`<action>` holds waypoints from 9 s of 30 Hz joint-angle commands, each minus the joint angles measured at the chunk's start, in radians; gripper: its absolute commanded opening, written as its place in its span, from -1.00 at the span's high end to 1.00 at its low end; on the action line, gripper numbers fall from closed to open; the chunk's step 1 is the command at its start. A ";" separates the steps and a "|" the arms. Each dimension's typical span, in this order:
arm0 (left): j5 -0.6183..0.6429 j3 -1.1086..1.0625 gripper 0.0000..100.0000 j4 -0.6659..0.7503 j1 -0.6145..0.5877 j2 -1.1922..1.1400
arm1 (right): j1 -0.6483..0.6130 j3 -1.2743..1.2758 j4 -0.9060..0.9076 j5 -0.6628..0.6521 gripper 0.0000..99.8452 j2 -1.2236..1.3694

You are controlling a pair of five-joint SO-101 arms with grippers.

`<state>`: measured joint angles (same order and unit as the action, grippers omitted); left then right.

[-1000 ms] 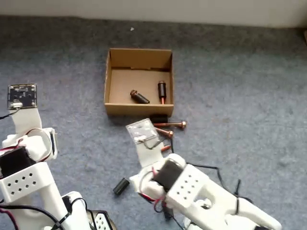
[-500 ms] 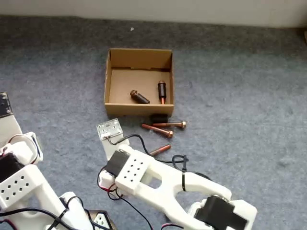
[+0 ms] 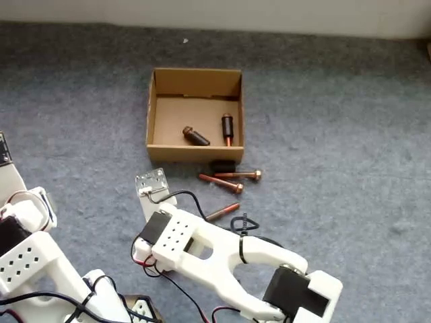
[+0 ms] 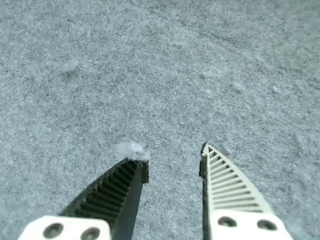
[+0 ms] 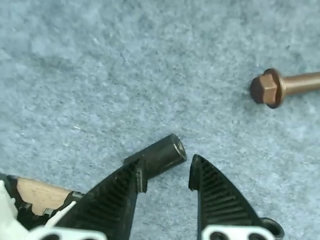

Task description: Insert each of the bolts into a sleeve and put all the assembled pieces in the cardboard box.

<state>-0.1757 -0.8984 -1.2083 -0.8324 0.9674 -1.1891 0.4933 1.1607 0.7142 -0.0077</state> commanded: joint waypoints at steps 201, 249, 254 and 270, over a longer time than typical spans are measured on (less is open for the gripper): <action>0.299 0.529 0.99 0.040 1.517 0.426 | 0.134 0.642 -0.348 -0.841 0.99 -1.758; -0.094 0.369 0.54 -0.361 0.900 0.427 | 0.555 0.556 -0.331 -0.758 0.99 -1.448; -0.091 0.285 0.54 -0.361 0.753 0.427 | 0.598 0.495 -0.389 -0.709 0.99 -1.135; -0.089 0.188 0.54 -0.361 0.651 0.427 | 0.657 0.105 -1.041 -0.715 0.99 -0.259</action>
<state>-0.2601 -0.7112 -1.5658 -0.1726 1.3940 -0.5600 0.7250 0.2340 -0.0100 -0.3636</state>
